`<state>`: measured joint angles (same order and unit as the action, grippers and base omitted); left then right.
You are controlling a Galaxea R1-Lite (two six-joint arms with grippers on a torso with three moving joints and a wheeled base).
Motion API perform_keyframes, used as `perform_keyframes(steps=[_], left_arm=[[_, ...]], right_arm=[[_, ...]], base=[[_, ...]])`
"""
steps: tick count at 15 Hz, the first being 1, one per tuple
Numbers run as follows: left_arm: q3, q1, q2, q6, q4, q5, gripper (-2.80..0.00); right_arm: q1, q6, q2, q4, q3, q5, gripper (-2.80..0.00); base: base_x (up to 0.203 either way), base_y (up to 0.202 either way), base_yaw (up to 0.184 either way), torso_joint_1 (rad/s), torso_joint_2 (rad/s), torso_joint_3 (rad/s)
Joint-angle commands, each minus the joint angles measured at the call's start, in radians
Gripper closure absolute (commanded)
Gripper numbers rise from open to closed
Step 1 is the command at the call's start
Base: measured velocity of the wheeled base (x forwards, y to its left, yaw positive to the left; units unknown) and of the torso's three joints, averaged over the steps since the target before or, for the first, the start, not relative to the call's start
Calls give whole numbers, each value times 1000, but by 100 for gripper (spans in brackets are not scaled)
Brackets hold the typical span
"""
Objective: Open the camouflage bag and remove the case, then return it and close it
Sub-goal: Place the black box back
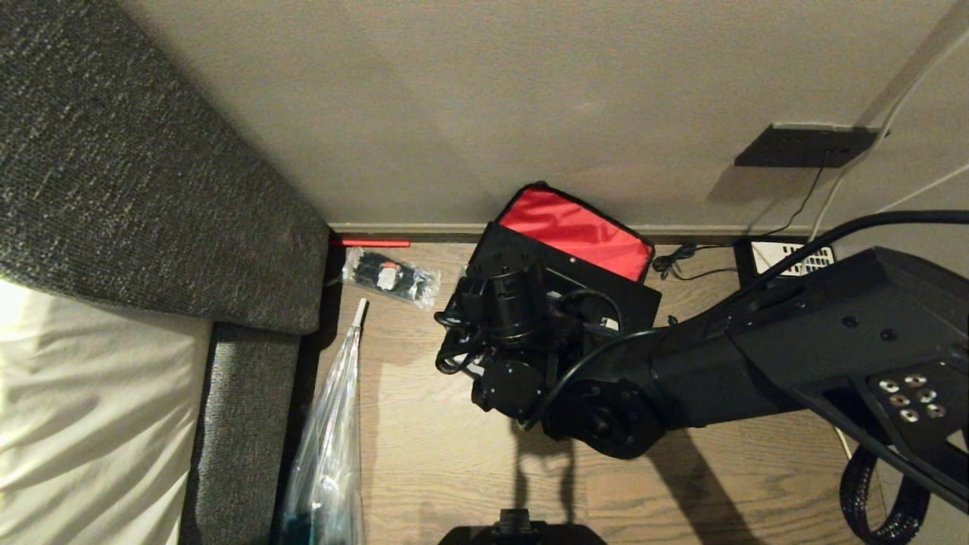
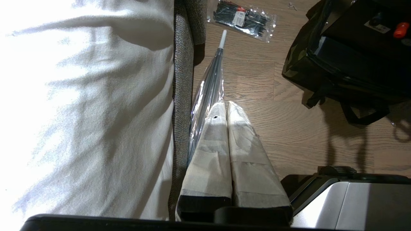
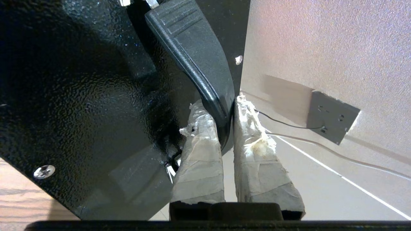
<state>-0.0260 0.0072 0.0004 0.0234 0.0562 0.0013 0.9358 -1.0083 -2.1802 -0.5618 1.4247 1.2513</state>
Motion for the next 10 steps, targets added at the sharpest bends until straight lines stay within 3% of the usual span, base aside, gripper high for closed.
perform_keyframes(steps=[1,10], left_arm=[[0,0,0,0,1,0,0],[0,0,0,1,1,0,0]], right_arm=[[8,-1,-3,-1,-10,7,0],[9,11,-50,-1,-1,6,0]], base=[[0,0,0,0,0,0],[0,0,0,0,0,0]])
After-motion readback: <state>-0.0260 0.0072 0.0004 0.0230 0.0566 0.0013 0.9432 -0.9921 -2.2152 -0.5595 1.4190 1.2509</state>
